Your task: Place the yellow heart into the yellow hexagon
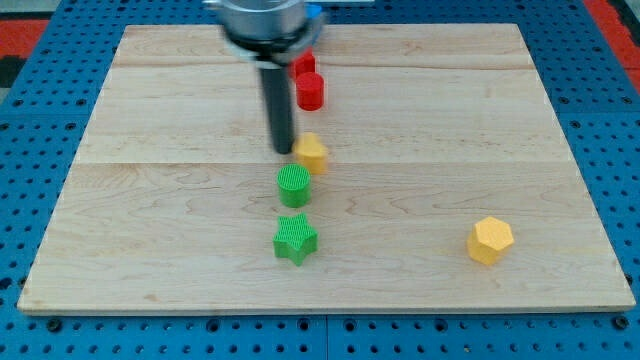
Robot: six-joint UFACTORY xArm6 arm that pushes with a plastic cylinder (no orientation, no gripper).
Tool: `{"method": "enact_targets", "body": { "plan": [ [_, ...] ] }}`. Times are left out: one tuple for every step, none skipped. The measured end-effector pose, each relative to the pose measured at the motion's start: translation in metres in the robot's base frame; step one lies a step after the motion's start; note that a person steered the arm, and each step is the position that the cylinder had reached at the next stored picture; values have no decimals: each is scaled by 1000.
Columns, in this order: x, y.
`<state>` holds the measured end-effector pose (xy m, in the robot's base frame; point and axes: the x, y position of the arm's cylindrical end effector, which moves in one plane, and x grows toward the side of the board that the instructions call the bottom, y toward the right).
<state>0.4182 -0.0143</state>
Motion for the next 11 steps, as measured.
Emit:
{"method": "enact_targets", "body": {
  "plan": [
    [8,65],
    [28,30],
    [57,19],
    [59,49],
    [59,63],
    [58,63],
    [38,71],
    [33,93],
    [33,136],
    [17,109],
    [4,158]
  ]
}}
